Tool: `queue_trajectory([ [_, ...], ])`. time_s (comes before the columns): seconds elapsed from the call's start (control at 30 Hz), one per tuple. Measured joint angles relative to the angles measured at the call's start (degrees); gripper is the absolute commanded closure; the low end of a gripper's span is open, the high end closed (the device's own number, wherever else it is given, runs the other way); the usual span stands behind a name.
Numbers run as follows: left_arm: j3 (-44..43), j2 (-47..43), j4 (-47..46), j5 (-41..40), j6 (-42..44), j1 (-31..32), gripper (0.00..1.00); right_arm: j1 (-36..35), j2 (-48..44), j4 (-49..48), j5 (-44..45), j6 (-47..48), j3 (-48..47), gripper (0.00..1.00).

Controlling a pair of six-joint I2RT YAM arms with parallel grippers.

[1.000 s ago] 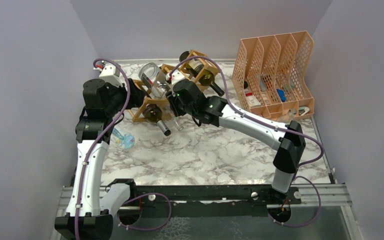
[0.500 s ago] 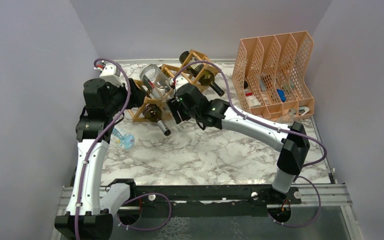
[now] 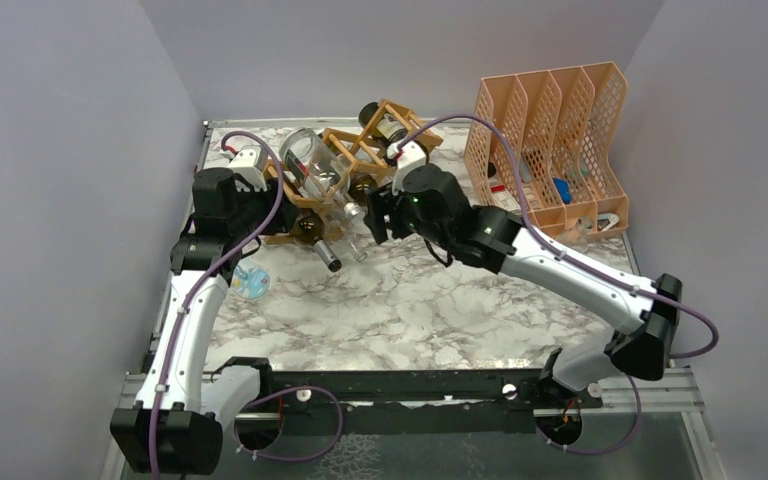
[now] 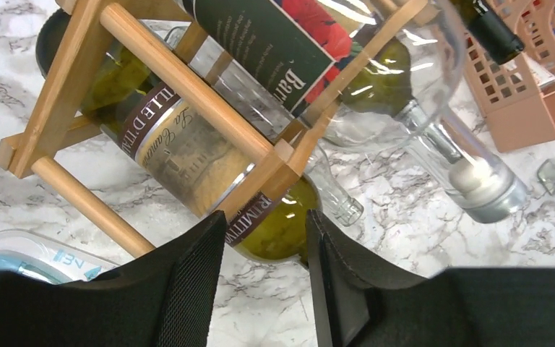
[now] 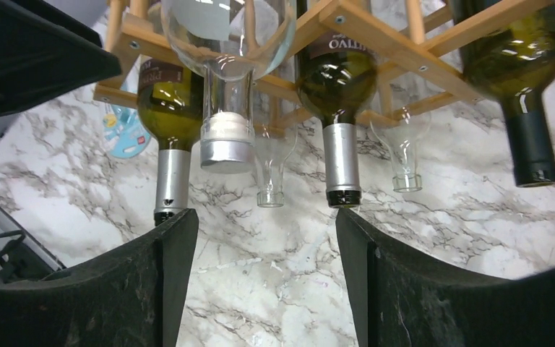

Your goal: Put the wine bottle on the wine rack

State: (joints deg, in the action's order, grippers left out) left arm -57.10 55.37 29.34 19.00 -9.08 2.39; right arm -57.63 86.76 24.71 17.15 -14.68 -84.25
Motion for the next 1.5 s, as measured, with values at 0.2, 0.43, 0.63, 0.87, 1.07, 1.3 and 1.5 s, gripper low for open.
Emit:
queue_trajectory([
  [0.2, -0.17, 3.41, -0.74, -1.01, 0.2, -0.11, 0.71, -0.02, -8.04, -1.68, 2.45, -1.42, 4.79, 0.27],
  [0.43, -0.48, 4.83, -2.05, -3.26, -0.15, 0.0, 0.77, 0.0, -12.81, -1.44, 6.8, -2.21, 9.11, 0.28],
  [0.63, -0.52, 5.81, -3.37, -6.32, -0.7, 0.13, 0.77, 0.5, -15.13, -0.15, 12.83, -2.6, 9.44, 0.28],
  [0.87, -0.63, 7.43, -5.46, -10.75, -2.34, 0.35, 0.77, 6.95, -15.52, 4.44, 17.2, -3.56, 9.44, 0.27],
  [1.07, -2.38, 10.62, -7.41, -12.48, -3.87, 0.22, 0.75, 17.11, -15.82, 11.1, 20.06, -4.59, 8.24, 0.26],
  [1.3, -2.49, 11.43, -9.09, -12.07, -4.79, 0.09, 0.63, 29.49, -20.48, 17.84, 25.11, -4.59, 8.09, 0.24],
  [1.5, -2.4, 7.19, -7.39, -8.68, -4.33, 0.37, 0.56, 35.32, -23.78, 20.02, 28.39, -5.57, 8.52, 0.24],
])
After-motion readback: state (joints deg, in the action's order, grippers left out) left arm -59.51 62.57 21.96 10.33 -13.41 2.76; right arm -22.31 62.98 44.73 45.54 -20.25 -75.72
